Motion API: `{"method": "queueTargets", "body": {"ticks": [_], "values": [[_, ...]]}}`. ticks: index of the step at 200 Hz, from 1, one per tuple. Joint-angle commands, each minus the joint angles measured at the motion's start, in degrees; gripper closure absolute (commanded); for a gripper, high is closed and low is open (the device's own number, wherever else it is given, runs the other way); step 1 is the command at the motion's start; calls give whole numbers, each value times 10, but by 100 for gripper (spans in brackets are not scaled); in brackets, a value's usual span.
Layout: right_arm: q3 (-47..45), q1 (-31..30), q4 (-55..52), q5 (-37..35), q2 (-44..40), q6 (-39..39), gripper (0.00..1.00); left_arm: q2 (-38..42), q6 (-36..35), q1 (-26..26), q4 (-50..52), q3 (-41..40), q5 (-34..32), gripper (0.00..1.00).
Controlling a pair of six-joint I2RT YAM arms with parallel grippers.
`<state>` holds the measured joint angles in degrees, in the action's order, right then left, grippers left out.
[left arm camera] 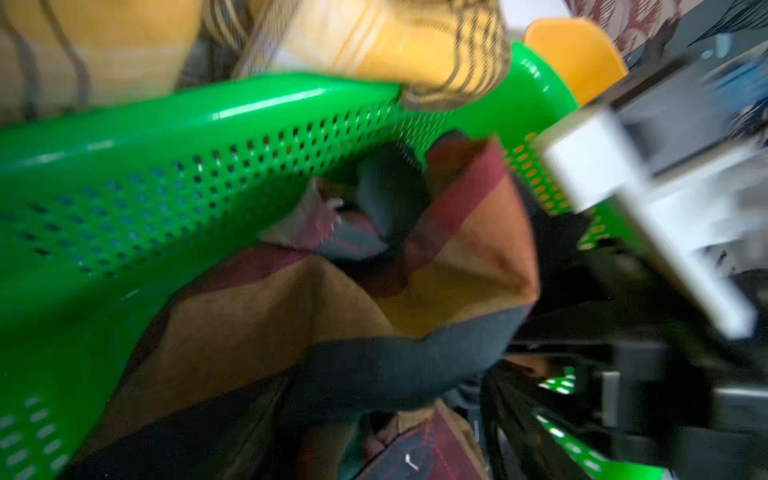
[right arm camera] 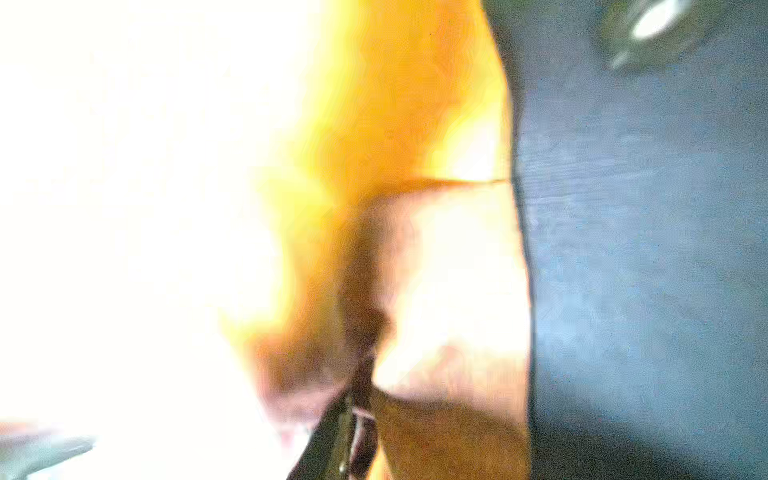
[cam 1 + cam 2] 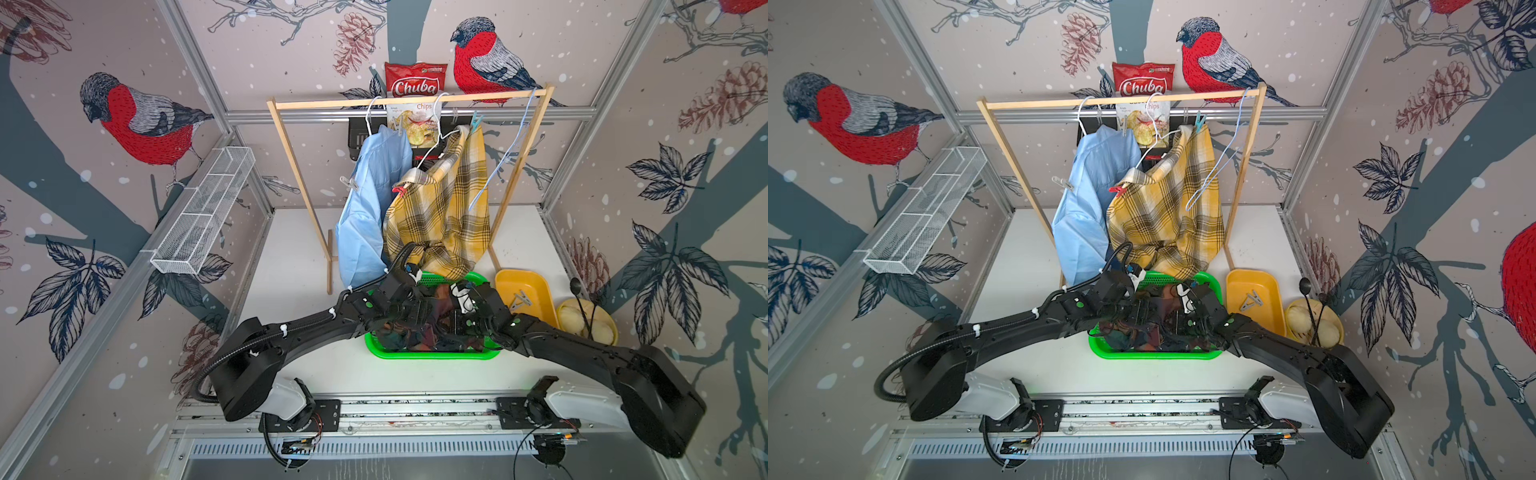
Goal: Remove the clothespins securing long-sleeve shirts to the hanger
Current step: Adjust the long-sleeve shirt at the bin.
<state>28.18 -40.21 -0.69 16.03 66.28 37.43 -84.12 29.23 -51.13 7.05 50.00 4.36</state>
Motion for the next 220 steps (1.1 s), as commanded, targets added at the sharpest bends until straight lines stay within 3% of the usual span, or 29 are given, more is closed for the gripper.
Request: {"method": "queueTargets", "body": {"ticks": [1,20,65,82,125,159,190,220], "values": [[17,7,-71,-20,-37,-13,48,-23,20,0,-45,-24,0,30],[29,9,-117,-19,-84,-16,40,-46,25,0,-60,-42,-6,30],[79,7,-133,-39,-149,-13,35,-66,38,0,-84,-81,-26,31],[95,5,-97,-38,-105,-16,36,-65,46,0,-86,-92,-36,31],[121,-6,2,0,97,-31,43,-55,51,-1,-74,-104,-52,30],[122,-8,49,-1,222,-25,48,20,44,-24,-16,-80,-56,29],[128,-12,60,-2,298,-24,51,102,50,-44,65,-48,-65,28],[119,-21,71,0,294,-24,50,160,69,-46,97,-34,-93,27]]}}
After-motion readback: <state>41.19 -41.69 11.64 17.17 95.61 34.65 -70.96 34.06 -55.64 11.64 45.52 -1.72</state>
